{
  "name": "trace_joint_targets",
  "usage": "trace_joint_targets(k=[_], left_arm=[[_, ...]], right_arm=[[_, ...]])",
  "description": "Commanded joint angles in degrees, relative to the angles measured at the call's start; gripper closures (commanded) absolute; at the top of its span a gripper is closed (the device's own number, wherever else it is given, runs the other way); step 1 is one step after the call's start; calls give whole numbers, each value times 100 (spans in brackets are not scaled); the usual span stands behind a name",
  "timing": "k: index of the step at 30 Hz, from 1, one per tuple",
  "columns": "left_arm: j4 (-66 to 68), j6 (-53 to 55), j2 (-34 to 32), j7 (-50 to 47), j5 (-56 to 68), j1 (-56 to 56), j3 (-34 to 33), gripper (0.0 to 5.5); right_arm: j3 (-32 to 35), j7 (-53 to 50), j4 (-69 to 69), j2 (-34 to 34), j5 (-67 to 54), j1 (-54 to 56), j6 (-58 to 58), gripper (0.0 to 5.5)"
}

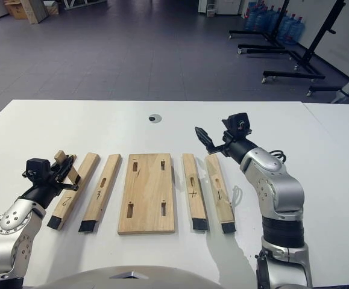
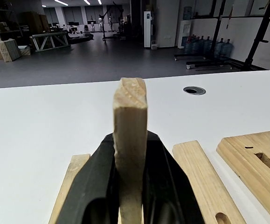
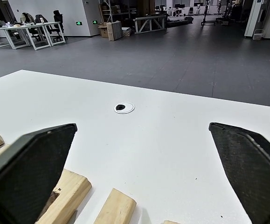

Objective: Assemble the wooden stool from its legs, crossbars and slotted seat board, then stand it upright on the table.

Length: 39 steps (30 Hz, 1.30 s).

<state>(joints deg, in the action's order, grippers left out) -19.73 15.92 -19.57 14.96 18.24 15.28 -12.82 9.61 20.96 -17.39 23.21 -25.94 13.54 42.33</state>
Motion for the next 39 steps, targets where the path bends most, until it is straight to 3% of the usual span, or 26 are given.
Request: trace_joint_targets(k=[1, 5, 6, 23, 33, 39], left_arm=[[395, 252, 51, 27, -27, 252, -18, 511], [455, 191, 61, 25, -80, 278, 6, 511], [454, 176, 61, 20, -106, 297, 28, 475], [374, 274, 147, 26, -278, 162, 100, 223], [-31, 569, -37, 88, -224, -170, 30, 101], [-334, 818, -203, 224, -161, -61, -70, 79]], right_arm=[[-4, -10, -11, 11, 5, 67, -12, 28], [-3, -18, -19, 10, 1, 73, -8, 28], [-2, -20, -27, 8, -2, 62, -7, 24], [-22, -67, -80, -39, -6, 9, 16, 24], [-26, -106, -96, -80, -31, 35, 2, 24], [8, -125, -151, -115, -63, 23, 25, 24]])
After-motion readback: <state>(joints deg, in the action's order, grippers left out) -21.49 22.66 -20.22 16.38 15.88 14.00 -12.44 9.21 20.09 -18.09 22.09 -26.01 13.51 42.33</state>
